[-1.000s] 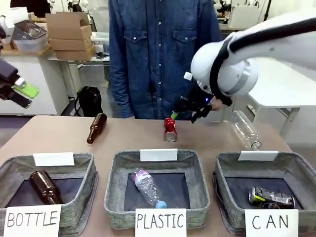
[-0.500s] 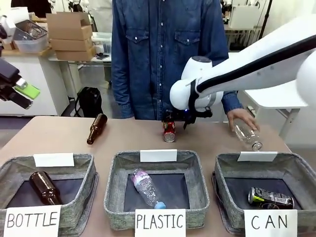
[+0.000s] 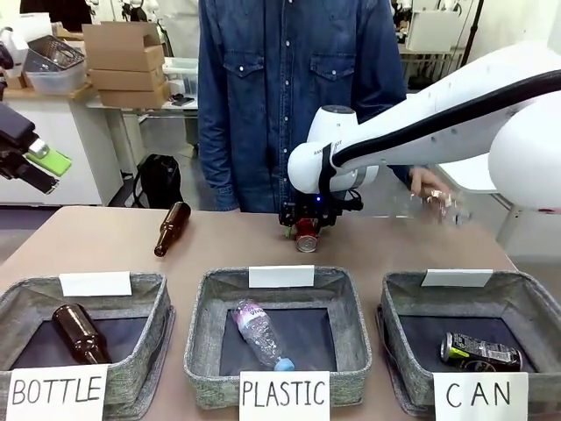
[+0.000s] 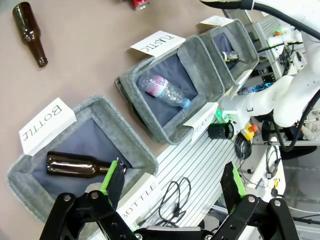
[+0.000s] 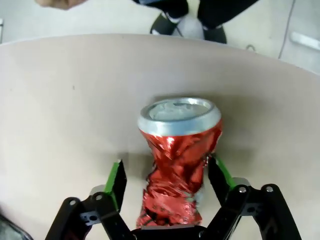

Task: Sort the can waste into the basket.
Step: Pick up the can waste from the table and place it in the right Fabric basket.

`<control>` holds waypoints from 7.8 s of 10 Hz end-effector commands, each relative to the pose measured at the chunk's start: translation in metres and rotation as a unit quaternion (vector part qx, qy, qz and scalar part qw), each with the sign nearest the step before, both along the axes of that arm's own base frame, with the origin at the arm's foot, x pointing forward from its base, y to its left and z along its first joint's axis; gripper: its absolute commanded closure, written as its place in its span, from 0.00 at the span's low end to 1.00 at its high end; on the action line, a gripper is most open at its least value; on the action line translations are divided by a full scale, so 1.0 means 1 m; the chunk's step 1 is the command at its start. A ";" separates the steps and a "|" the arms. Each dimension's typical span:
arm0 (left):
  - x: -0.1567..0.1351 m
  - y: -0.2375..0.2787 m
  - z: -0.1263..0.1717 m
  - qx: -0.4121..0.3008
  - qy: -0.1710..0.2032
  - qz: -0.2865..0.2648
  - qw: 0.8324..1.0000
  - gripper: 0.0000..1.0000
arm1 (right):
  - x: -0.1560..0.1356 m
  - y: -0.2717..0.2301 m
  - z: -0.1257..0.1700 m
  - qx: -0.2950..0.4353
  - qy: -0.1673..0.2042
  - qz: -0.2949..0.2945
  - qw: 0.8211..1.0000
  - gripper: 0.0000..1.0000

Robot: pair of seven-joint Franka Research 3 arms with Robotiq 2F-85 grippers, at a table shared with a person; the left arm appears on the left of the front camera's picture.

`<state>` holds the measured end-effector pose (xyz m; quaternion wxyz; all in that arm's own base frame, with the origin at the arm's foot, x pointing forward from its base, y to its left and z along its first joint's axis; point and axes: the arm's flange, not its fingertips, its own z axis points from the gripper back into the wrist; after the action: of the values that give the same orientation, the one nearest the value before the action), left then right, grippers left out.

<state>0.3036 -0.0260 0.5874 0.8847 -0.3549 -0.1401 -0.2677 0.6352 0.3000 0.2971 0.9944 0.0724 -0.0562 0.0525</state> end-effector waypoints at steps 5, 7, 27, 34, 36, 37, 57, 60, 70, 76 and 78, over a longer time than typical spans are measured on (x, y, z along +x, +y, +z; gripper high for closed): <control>-0.002 0.003 0.001 0.007 0.000 -0.003 1.000 0.00 | 0.000 0.006 -0.001 -0.008 0.015 -0.001 1.000 0.95; -0.002 0.003 0.001 0.007 0.000 -0.003 1.000 0.00 | 0.000 0.006 -0.001 -0.009 0.019 0.004 1.000 1.00; -0.002 0.003 0.001 0.007 0.000 -0.003 1.000 0.00 | -0.302 -0.288 0.132 0.256 -0.002 0.423 0.869 0.89; -0.002 0.003 0.001 0.007 0.000 -0.003 1.000 0.00 | -0.325 -0.280 0.124 0.094 0.032 0.566 0.818 0.89; -0.002 0.003 0.001 0.007 0.000 -0.003 1.000 0.00 | -0.324 -0.279 0.121 0.084 0.041 0.566 0.819 0.30; -0.002 0.003 0.001 0.007 0.000 -0.003 1.000 0.00 | -0.325 -0.280 0.121 0.085 0.039 0.565 0.819 0.08; -0.002 0.003 0.001 0.007 0.000 -0.003 1.000 0.00 | -0.298 -0.292 0.216 0.572 -0.051 0.212 0.791 0.00; -0.002 0.003 0.001 0.007 0.000 -0.003 1.000 0.00 | -0.298 -0.292 0.216 0.572 -0.051 0.212 0.791 0.00; -0.002 0.003 0.001 0.007 0.000 -0.003 1.000 0.00 | -0.298 -0.292 0.216 0.572 -0.051 0.212 0.791 0.00; -0.002 0.003 0.001 0.007 0.000 -0.003 1.000 0.00 | -0.298 -0.292 0.216 0.572 -0.051 0.212 0.791 0.00; -0.002 0.003 0.001 0.007 0.000 -0.003 1.000 0.00 | -0.298 -0.292 0.216 0.572 -0.051 0.212 0.791 0.00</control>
<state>0.3034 -0.0259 0.5876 0.8849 -0.3547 -0.1399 -0.2677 0.3366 0.0116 0.5135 0.7338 0.6363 -0.1071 0.2126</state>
